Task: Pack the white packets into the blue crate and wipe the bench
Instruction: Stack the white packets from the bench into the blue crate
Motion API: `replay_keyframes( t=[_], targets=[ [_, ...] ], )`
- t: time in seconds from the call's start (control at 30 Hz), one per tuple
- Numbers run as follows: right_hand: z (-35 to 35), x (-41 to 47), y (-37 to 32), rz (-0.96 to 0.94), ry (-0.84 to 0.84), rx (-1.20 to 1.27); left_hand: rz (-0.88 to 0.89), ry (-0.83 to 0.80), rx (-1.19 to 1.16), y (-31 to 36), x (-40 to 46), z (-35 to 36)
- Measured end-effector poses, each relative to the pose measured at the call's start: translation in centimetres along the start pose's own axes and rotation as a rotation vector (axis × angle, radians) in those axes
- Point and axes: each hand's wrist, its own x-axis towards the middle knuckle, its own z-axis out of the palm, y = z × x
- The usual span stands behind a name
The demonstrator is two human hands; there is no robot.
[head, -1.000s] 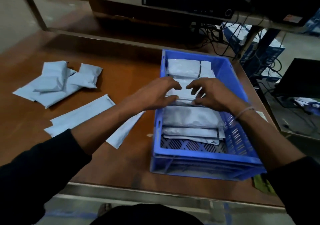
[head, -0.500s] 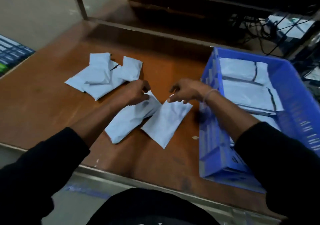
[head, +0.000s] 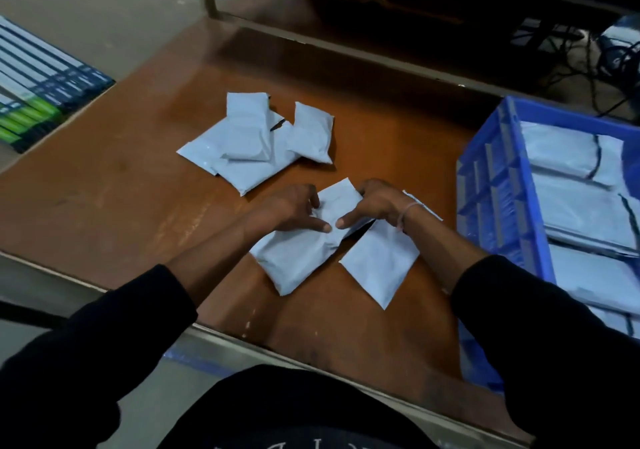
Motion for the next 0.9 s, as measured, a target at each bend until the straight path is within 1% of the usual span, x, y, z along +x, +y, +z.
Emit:
replay_keyframes(
  t=[0.07, 0.2, 0.27, 0.37, 0.43, 0.47, 0.5, 0.57, 0.63, 0.7, 0.8, 0.83, 0.9],
  targets=[
    [-0.6, 0.0, -0.3, 0.02, -0.024, 0.049, 0.003, -0.017, -0.03, -0.3, 0.3, -0.3],
    [-2.3, -0.1, -0.5, -0.013, -0.021, 0.16, 0.058, -0.025, -0.192, -0.8, 0.7, -2.1],
    [-2.6, 0.2, -0.3, -0.039, 0.028, 0.233, 0.079, -0.025, -0.262, -1.5, 0.9, -2.9],
    [-2.7, 0.7, -0.1, -0.04, 0.105, 0.328, 0.056, -0.043, -0.401, -2.7, 0.9, -3.9],
    [-2.2, 0.8, 0.0, -0.009, 0.136, 0.369, 0.062, -0.049, -0.394, -3.6, 0.9, -3.9],
    [-1.9, 1.0, 0.1, 0.018, 0.178, 0.373, 0.067, -0.041, -0.394, -3.9, 0.9, -3.9],
    [-1.6, 1.4, 0.3, 0.046, 0.238, 0.363, 0.071, -0.027, -0.424, -4.1, 0.8, -3.8],
    [-1.1, 2.2, 0.7, 0.102, 0.331, 0.256, 0.057, 0.013, -0.539, -4.5, 0.6, -3.8],
    [-0.3, 2.7, 0.7, 0.169, 0.315, 0.127, 0.011, 0.063, -0.62, -4.6, 0.2, -4.0],
    [0.7, 2.3, 0.0, 0.206, 0.274, 0.046, -0.048, 0.122, -0.642, -4.7, 0.1, -4.1],
    [2.1, 1.9, -0.9, 0.219, 0.307, -0.156, -0.052, 0.192, -0.788, -5.3, 0.4, -4.0],
    [2.5, 2.0, -1.1, 0.235, 0.315, -0.185, -0.062, 0.203, -0.841, -5.4, 0.4, -3.9],
    [2.9, 2.0, -1.5, 0.266, 0.294, -0.135, -0.065, 0.19, -0.928, -5.3, 0.4, -3.7]
  ],
)
